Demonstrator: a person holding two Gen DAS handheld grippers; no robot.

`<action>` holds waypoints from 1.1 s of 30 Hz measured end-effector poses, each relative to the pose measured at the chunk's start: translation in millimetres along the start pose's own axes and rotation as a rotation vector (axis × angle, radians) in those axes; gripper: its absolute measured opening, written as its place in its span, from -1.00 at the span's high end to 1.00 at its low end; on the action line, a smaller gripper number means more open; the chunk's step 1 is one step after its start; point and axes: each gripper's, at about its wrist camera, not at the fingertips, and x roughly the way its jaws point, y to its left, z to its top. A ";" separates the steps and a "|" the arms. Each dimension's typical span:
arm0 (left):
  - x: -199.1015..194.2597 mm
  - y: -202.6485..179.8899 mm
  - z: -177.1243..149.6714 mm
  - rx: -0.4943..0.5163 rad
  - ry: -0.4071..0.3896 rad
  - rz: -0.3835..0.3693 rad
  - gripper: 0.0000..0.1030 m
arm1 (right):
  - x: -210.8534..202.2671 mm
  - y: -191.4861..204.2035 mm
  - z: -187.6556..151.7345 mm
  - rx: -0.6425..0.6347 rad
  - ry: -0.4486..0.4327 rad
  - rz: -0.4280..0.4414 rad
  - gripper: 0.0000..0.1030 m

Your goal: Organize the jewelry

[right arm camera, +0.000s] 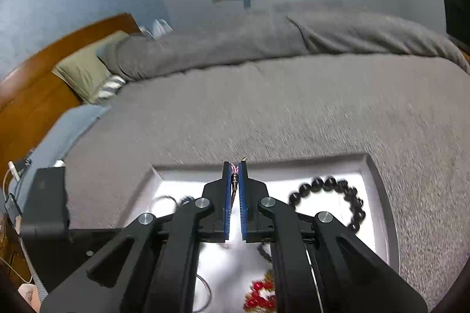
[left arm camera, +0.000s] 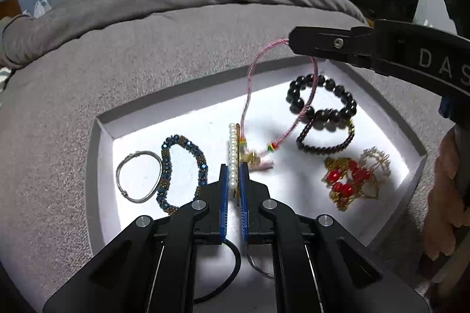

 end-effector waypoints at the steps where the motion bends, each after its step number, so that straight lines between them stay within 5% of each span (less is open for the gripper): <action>1: 1.5 0.1 -0.3 0.001 0.005 0.007 0.84 | 0.7 -1.9 -1.6 0.006 0.012 -0.019 0.90; 6: 4.7 4.4 -3.3 -0.018 0.009 0.018 0.84 | 9.7 -5.8 -7.5 -0.001 0.054 -0.082 0.90; 19: 7.1 4.1 -2.7 -0.033 -0.002 0.018 0.83 | 31.0 -15.0 -19.0 0.027 0.105 -0.055 0.90; 23: 4.1 5.0 -2.8 -0.042 -0.020 0.035 0.47 | 24.3 -20.8 -17.5 0.047 0.081 -0.050 0.84; 25: 2.5 4.8 -2.6 -0.041 -0.028 0.043 0.38 | 17.9 -24.0 -16.8 0.057 0.058 -0.046 0.46; 28: -0.4 5.5 -1.7 -0.046 -0.044 0.046 0.23 | 9.4 -25.9 -14.8 0.064 0.027 -0.044 0.26; 33: -15.3 4.6 -2.1 -0.064 -0.125 0.067 -0.37 | -16.9 -35.4 -10.8 0.118 -0.029 -0.033 -0.27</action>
